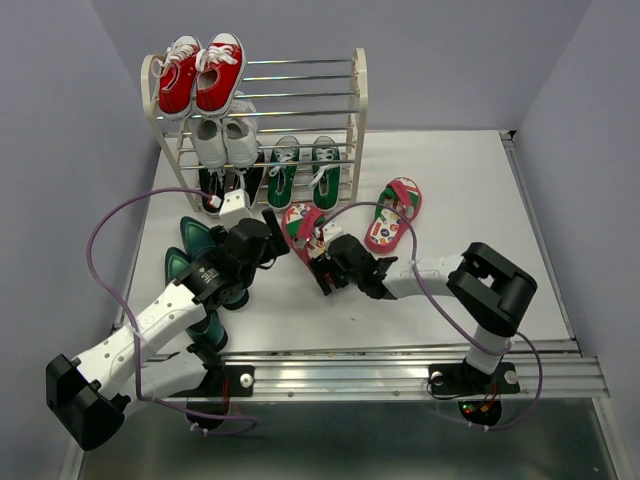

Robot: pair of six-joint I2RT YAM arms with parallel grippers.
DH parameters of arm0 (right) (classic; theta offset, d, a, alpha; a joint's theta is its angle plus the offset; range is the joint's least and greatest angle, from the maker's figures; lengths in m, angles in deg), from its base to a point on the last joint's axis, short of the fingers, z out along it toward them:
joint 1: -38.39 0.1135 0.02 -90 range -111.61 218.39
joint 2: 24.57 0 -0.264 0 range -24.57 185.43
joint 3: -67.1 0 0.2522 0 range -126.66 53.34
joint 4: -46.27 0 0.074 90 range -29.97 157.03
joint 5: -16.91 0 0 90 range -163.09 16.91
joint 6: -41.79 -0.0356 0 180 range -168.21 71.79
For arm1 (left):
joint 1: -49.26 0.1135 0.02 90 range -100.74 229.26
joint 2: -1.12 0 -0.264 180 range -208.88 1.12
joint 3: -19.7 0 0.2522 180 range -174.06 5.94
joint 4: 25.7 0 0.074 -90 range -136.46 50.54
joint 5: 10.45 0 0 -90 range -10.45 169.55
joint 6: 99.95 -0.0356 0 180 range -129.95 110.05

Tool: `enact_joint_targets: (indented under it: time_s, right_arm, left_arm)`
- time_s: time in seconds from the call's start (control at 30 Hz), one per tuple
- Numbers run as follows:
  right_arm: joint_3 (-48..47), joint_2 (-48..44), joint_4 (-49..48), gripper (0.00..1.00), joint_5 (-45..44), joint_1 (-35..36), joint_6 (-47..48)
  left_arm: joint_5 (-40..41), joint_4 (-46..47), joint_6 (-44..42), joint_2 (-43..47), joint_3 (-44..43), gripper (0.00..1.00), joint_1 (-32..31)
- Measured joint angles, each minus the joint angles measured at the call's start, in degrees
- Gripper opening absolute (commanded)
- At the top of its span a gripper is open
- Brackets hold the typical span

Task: Place and organize the shoes onto the shoe shelf

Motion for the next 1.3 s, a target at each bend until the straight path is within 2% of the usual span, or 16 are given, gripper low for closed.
enact_joint_targets:
  time_s: [0.27,0.63,0.87,0.97,1.03,1.13,1.17,1.2,1.23,1.3]
  right_arm:
    - [10.12,-9.66,-3.17,0.01,0.15,1.66,2.64]
    - [16.83,-22.27,-5.57,0.01,0.59,2.97,4.04]
    - [15.89,-17.84,-4.15,0.06,0.85,2.99,3.08]
    - [14.32,-13.73,-1.51,0.01,1.68,2.99,1.31]
    - [11.67,-11.28,1.44,0.01,2.12,2.99,-0.13]
    - [5.29,-8.9,9.44,0.16,3.32,3.04,-3.82]
    - [4.11,-8.57,11.37,0.37,3.76,3.04,-4.79]
    - [2.47,-8.31,13.53,0.51,4.37,3.04,-5.86]
    - [1.75,-8.31,14.82,0.54,4.76,3.02,-6.54]
    - [0.28,-8.31,17.07,0.68,5.18,2.99,-7.3]
  left_arm:
    - [-0.13,0.04,0.57,0.76,0.0,0.99,0.0]
    - [-0.79,0.22,0.79,0.76,0.02,0.99,0.0]
    - [-1.49,0.5,0.79,0.76,0.02,0.99,0.0]
    - [-1.53,0.44,0.79,0.76,0.02,0.99,0.0]
    - [-1.57,0.44,0.79,0.76,0.02,0.99,0.0]
    - [-1.9,0.42,0.79,0.85,0.02,0.99,0.0]
    - [-1.99,0.42,0.81,0.94,0.02,0.99,0.0]
    - [-1.99,0.42,0.81,0.98,0.02,0.99,0.0]
    - [-1.99,0.37,0.83,1.14,0.02,0.99,0.0]
    - [-1.99,0.35,0.85,1.4,0.02,0.99,0.0]
